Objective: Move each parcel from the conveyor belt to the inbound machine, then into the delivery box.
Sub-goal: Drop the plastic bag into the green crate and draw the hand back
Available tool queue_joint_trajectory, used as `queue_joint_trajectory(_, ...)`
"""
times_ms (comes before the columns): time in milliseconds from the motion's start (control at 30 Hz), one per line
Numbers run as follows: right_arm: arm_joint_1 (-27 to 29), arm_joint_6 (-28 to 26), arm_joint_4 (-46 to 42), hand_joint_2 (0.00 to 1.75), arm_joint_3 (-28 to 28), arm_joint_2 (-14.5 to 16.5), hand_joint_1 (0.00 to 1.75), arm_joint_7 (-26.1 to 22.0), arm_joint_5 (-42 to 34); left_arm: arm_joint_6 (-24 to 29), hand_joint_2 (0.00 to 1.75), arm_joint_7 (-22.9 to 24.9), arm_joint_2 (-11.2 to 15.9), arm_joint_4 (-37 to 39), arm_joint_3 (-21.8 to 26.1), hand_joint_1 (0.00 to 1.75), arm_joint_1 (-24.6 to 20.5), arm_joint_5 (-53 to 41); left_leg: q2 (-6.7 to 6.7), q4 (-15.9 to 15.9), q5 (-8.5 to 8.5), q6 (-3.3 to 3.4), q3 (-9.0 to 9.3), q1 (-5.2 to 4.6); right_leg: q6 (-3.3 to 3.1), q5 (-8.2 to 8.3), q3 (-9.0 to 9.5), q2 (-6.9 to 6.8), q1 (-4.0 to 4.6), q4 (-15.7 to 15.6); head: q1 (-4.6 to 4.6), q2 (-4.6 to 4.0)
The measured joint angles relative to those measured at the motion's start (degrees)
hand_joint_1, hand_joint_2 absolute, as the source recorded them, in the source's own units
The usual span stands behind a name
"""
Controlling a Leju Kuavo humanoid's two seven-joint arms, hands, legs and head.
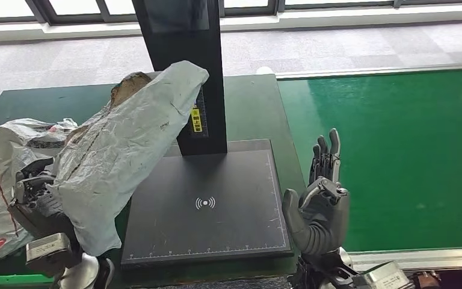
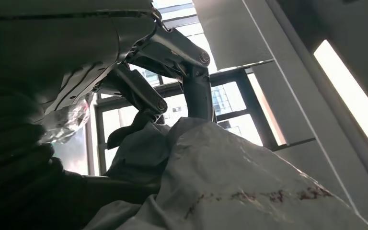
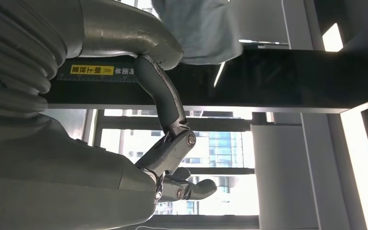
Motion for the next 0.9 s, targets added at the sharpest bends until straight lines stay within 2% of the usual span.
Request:
queue_joint_trajectory(133, -0.3, 0.4, 0.4, 1.75, 0.0, 0.2, 0.0, 0.0, -0.1, 0.9, 1.75, 0.0, 0.7, -6.5, -2.2, 1.75, 0.9, -4.0, 0.0, 0.0, 0.0, 0.0, -0.01, 0.0, 0.01, 0.0, -0.01, 0.01, 0.0, 0.0, 0.0, 0.0)
queue_joint_trajectory(200, -0.4, 0.4, 0.5, 1.75, 0.0, 0.2, 0.0, 0.0, -0.1, 0.9, 1.75, 0.0, 0.4, -8.9, -1.7, 1.75, 0.9, -7.6, -0.01, 0.0, -0.01, 0.01, -0.02, -0.01, 0.01, 0.0, 0.0, 0.0, 0.0, 0.0, 0.0, 0.0)
queue_joint_trajectory(300, -0.3, 0.2, 0.6, 1.75, 0.0, 0.5, 0.0, 0.0, 0.2, 1.0, 1.75, 0.0, -0.7, -9.7, 2.0, 1.75, 0.3, -12.7, 0.01, 0.0, -0.01, 0.01, -0.02, -0.01, 0.01, 0.0, -0.01, 0.01, -0.01, 0.0, 0.0, 0.0)
queue_joint_trajectory(467, 0.2, -0.1, 0.6, 1.75, 0.0, 1.0, 0.0, 0.0, 0.6, 1.1, 1.75, 0.5, -1.4, -4.6, 10.9, 1.75, -2.1, -19.2, 0.04, 0.0, 0.03, -0.02, 0.03, 0.01, 0.0, 0.01, -0.04, 0.03, 0.0, 0.0, 0.0, 0.0)
queue_joint_trajectory(533, 0.5, 0.0, 0.6, 1.75, 0.0, 1.1, 0.0, 0.0, 0.8, 1.1, 1.75, 2.8, -1.6, -1.9, 13.3, 1.75, -3.1, -23.3, 0.03, 0.0, 0.05, -0.02, 0.04, 0.0, 0.0, 0.02, -0.02, 0.03, 0.01, 0.0, 0.0, 0.0)
queue_joint_trajectory(700, 1.5, 1.4, 0.6, 1.75, 0.0, 1.4, 0.0, 0.0, 1.6, 0.9, 1.75, 15.1, -1.5, 7.1, 19.1, 1.75, -5.0, -39.1, 0.11, 0.0, 0.05, -0.02, 0.04, 0.0, 0.0, 0.03, -0.06, 0.11, 0.0, 0.0, 0.0, 0.0)
queue_joint_trajectory(900, 2.3, 2.3, 0.6, 1.75, 0.0, 1.6, 0.0, 0.0, 2.4, -2.1, 1.75, 22.4, -1.1, 14.1, 23.0, 1.75, -6.7, -45.6, 0.0, 0.0, 0.04, 0.0, 0.02, -0.1, 0.02, 0.01, -0.02, 0.04, 0.0, 0.0, 0.0, 0.0)
